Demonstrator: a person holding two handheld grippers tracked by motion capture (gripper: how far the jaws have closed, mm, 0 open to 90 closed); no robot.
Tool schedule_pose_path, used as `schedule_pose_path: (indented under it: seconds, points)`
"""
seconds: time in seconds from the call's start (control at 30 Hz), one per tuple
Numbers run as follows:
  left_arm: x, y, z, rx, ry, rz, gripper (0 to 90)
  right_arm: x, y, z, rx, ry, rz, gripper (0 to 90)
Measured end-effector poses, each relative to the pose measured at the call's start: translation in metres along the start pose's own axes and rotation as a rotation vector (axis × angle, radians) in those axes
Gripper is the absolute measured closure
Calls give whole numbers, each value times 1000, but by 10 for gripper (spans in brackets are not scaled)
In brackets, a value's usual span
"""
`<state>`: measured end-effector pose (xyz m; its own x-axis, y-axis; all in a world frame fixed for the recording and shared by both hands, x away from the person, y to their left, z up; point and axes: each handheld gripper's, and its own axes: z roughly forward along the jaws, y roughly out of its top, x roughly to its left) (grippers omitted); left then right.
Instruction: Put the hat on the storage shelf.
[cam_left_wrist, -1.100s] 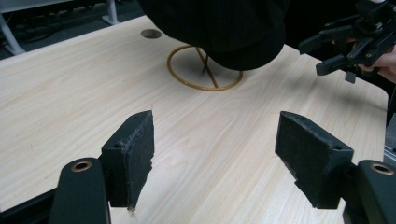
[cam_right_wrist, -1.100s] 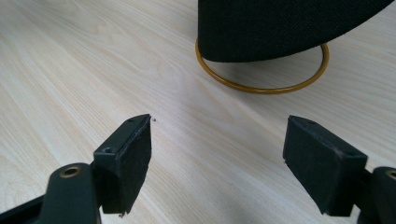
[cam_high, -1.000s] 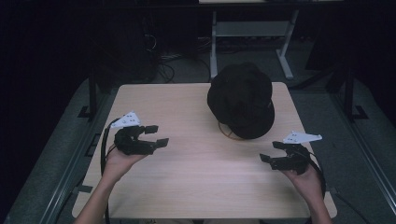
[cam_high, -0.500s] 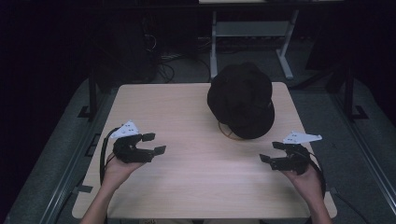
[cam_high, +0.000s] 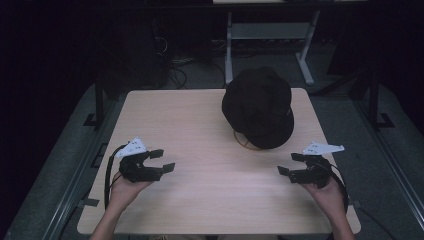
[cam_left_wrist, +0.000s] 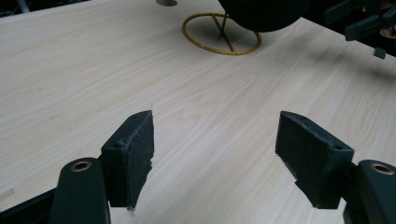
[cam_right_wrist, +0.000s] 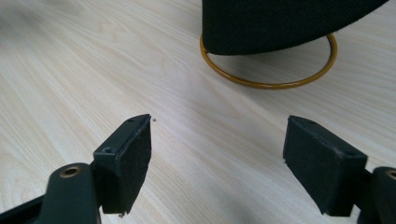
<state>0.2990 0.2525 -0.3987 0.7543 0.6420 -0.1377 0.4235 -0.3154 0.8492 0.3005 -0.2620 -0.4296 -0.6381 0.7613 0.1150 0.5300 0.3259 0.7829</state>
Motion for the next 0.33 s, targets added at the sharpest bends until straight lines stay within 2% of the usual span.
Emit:
schedule_pose_path:
  seconds: [0.1,0.23,0.33]
  points:
    - [-3,-5,2,9,16,24,272,0,-1,0,-2,-4,5,234]
    - [-5,-15,4,-6,-3,0,267,-1,-2,1,-8,-4,1,234]
    - [-6,-20,4,5,10,15,265,0,-3,3,-12,5,-2,233]
